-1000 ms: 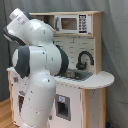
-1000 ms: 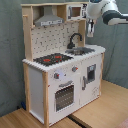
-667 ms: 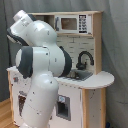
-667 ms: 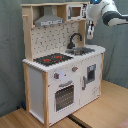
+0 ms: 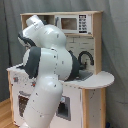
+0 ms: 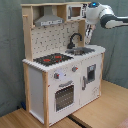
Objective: Play with the kitchen
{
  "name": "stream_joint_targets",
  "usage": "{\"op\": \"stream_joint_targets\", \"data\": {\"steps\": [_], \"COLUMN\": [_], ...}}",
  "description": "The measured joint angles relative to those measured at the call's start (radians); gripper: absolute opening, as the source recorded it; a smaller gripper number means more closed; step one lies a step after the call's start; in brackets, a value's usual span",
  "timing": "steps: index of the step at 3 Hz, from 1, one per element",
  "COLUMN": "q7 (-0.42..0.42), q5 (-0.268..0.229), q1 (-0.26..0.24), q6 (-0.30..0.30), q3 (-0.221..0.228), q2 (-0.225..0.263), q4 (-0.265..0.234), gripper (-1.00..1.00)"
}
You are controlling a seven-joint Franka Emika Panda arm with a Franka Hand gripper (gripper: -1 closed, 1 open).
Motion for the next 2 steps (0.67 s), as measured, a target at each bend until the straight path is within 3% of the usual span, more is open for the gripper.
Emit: {"op": "stream_joint_targets", "data": {"steps": [1, 2], "q7": [-0.016, -0.04], "q5": [0.034, 0.056], "q1": [0.026, 0.082], "q6": [0.069, 0.131], "q3": [-0.061, -0.134], "q2": [0.001, 0.001], "q4": [-0.004, -0.003], "gripper": [1.0, 1.0]}}
